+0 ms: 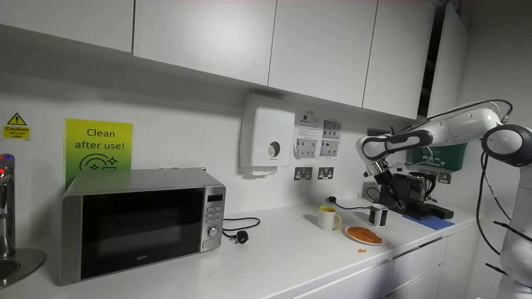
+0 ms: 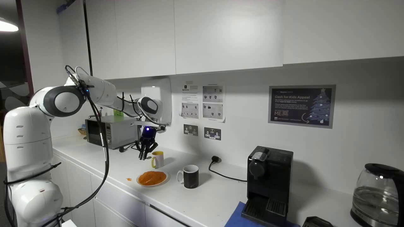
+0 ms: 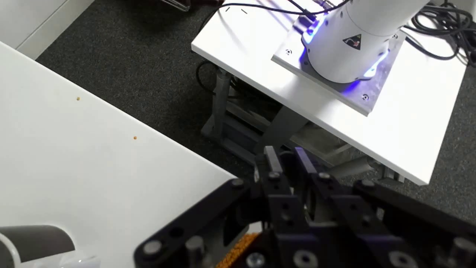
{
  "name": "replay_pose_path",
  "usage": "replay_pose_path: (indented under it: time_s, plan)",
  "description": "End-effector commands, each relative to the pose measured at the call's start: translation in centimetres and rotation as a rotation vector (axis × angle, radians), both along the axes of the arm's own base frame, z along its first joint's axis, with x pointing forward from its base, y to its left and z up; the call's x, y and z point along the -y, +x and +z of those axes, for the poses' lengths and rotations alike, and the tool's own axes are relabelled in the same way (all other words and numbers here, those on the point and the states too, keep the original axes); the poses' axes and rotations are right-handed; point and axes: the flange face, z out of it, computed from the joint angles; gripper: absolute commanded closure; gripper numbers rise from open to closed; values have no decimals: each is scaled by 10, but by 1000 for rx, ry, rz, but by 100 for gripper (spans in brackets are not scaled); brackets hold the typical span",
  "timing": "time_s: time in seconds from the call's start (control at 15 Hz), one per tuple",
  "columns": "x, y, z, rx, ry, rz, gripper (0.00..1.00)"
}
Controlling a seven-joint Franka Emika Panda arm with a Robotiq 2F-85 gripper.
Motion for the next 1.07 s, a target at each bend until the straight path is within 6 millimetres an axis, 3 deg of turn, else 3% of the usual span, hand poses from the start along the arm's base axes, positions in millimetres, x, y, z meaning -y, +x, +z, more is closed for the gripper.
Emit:
replay_pose_path:
  time_s: [0.0,0.73,0.8,1.0]
  plan:
    - [13,-33,-3,20,-9,99,97]
    - [32,-40,-11,15,-14,188,97]
    - [27,-32,-14,1,-19,163,87]
    - [27,-32,-14,1,-19,163,87]
